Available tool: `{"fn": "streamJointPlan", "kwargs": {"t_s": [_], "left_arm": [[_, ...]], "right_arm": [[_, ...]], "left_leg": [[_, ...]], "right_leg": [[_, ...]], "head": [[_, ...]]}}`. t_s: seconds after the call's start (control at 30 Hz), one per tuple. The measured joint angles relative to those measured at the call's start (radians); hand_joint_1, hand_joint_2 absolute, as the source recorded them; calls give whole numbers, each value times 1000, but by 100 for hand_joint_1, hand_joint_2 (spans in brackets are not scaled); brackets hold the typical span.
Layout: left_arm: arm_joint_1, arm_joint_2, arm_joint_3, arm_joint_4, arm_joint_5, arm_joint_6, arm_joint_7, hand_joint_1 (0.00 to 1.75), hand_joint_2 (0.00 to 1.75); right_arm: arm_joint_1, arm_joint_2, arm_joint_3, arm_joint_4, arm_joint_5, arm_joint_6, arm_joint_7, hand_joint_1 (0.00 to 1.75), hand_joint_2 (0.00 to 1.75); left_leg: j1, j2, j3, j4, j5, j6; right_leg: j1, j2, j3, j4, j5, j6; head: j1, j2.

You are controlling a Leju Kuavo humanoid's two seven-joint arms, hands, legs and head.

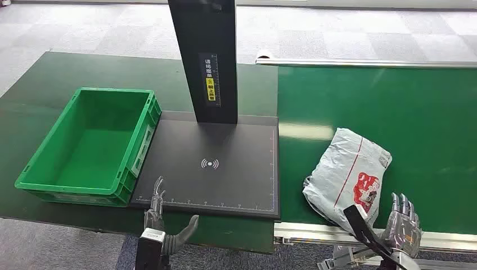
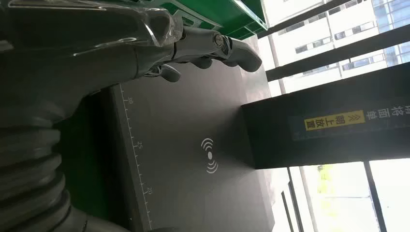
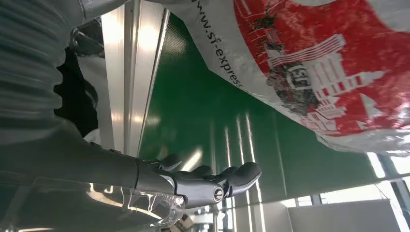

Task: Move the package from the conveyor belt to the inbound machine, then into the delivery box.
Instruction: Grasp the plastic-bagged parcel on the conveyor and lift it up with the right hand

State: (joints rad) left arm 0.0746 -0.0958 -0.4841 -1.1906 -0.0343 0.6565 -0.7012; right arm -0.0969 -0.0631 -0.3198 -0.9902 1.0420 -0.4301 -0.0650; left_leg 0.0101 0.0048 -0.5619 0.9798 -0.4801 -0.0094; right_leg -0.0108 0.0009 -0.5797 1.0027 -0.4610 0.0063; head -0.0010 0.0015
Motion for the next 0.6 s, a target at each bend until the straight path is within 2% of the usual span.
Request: {"fn": "streamJointPlan", "kwargs": {"t_s": [0.07, 0.1, 0.2, 0.23, 0.6], "left_arm": [[0, 0, 0, 0, 0, 0, 0, 0, 175], [0, 1, 0, 0, 0, 0, 0, 0, 175], [-1, 1, 0, 0, 0, 1, 0, 0, 175], [-1, 1, 0, 0, 0, 1, 0, 0, 175], [-3, 1, -2, 0, 2, 4, 0, 0, 175]], "right_arm": [[-17, -3, -12, 29, -8, 6, -8, 0, 175], [-34, -7, -23, 57, -15, 11, -14, 10, 175], [-76, -12, -38, 119, -18, 24, -17, 140, 175], [-85, -12, -40, 134, -18, 28, -18, 175, 175], [-125, -10, -41, 200, -9, 43, -33, 175, 175]], "left_leg": [[0, 0, 0, 0, 0, 0], [0, 0, 0, 0, 0, 0], [1, 0, 1, 0, 0, 0], [1, 0, 1, 0, 0, 0], [0, 0, 1, 0, 0, 0]], "right_leg": [[0, 0, 0, 0, 0, 0], [0, 0, 0, 0, 0, 0], [1, 0, 1, 0, 0, 0], [1, 0, 1, 0, 0, 0], [0, 0, 1, 0, 0, 0]], "head": [[0, 0], [0, 0], [0, 0], [0, 0], [0, 0]]}}
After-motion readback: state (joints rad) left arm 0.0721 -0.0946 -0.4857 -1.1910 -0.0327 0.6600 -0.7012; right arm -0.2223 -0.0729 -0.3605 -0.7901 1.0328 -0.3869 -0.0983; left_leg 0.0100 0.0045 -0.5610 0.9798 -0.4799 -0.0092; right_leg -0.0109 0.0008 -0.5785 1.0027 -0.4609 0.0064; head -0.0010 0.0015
